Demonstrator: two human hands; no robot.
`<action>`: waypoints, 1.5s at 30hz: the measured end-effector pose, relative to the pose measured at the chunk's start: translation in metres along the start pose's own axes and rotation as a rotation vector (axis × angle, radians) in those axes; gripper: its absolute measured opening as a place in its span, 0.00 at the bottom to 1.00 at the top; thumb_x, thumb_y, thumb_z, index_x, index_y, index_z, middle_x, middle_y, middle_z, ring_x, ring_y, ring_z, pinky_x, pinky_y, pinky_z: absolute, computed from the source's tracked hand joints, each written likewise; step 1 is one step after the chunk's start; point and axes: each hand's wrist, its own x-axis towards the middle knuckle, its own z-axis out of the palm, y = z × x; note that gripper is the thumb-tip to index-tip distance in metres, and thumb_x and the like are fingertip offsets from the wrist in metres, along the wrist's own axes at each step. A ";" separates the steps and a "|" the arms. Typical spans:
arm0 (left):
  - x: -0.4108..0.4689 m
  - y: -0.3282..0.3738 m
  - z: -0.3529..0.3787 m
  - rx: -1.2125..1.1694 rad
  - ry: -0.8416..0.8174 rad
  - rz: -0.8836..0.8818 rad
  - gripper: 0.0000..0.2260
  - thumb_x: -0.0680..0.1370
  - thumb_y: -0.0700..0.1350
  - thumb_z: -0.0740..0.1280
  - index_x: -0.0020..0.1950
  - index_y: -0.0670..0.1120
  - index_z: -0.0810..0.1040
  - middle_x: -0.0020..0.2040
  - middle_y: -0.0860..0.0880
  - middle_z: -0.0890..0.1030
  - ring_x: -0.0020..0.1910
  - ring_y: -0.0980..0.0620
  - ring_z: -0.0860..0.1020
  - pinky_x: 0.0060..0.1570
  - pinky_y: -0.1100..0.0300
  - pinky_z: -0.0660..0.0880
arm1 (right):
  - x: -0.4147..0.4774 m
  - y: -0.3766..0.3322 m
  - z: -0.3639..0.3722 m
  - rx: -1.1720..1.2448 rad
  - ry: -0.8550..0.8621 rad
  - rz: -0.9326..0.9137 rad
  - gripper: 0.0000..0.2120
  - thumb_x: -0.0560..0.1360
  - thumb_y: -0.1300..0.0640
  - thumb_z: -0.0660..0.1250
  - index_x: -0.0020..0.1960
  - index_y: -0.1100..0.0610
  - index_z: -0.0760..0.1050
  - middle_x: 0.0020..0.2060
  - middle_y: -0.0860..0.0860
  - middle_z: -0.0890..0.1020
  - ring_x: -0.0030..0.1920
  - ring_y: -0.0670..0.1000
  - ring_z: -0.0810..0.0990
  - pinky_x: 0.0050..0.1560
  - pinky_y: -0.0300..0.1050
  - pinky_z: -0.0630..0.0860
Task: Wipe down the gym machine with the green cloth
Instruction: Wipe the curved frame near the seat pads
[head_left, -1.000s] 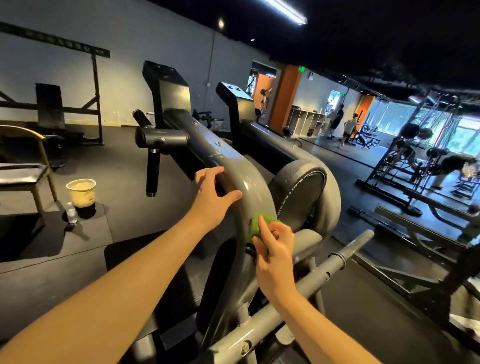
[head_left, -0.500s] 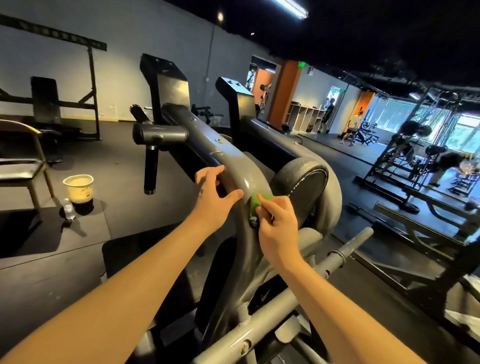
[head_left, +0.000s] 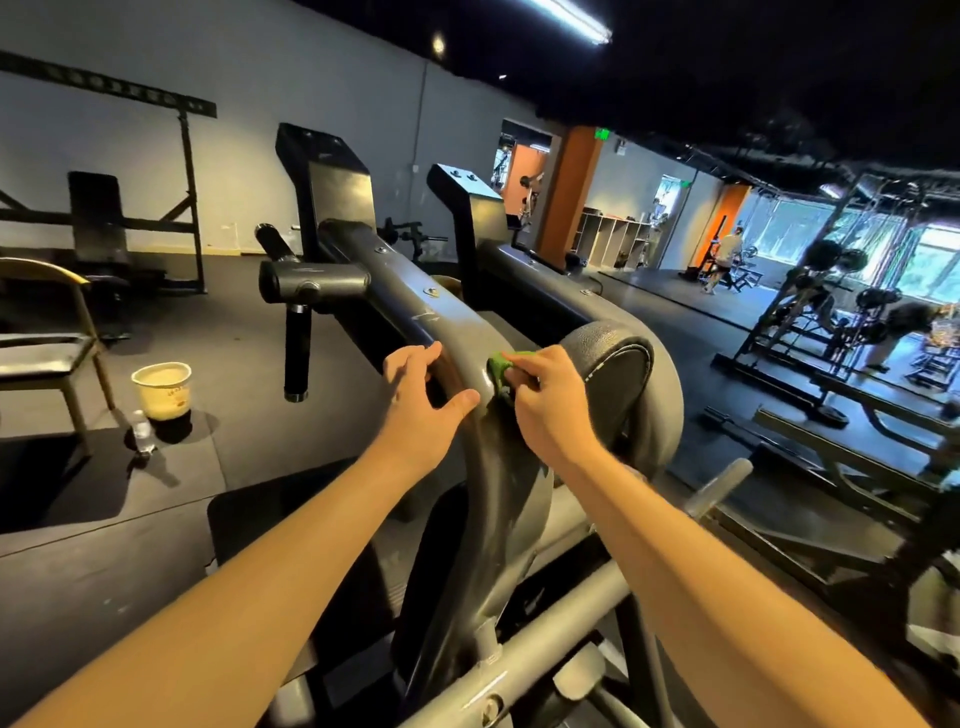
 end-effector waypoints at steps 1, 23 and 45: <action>0.001 0.000 -0.001 0.002 -0.007 0.005 0.32 0.78 0.46 0.74 0.78 0.48 0.63 0.74 0.51 0.58 0.66 0.56 0.67 0.46 0.80 0.65 | -0.019 0.006 -0.001 0.019 0.049 0.000 0.15 0.78 0.66 0.65 0.60 0.54 0.84 0.48 0.47 0.75 0.53 0.48 0.76 0.56 0.38 0.72; -0.001 0.009 0.000 -0.006 -0.035 -0.030 0.32 0.79 0.44 0.72 0.80 0.48 0.61 0.76 0.50 0.56 0.66 0.55 0.67 0.59 0.65 0.66 | -0.014 0.007 -0.005 -0.226 -0.025 0.039 0.09 0.76 0.68 0.65 0.51 0.61 0.82 0.51 0.55 0.75 0.49 0.53 0.75 0.51 0.47 0.76; 0.001 -0.001 0.001 -0.049 0.045 -0.015 0.25 0.76 0.44 0.76 0.69 0.52 0.68 0.70 0.53 0.62 0.65 0.54 0.69 0.59 0.68 0.71 | 0.071 0.001 0.022 -0.179 -0.092 -0.028 0.18 0.76 0.63 0.69 0.65 0.57 0.75 0.60 0.54 0.75 0.61 0.55 0.76 0.58 0.51 0.79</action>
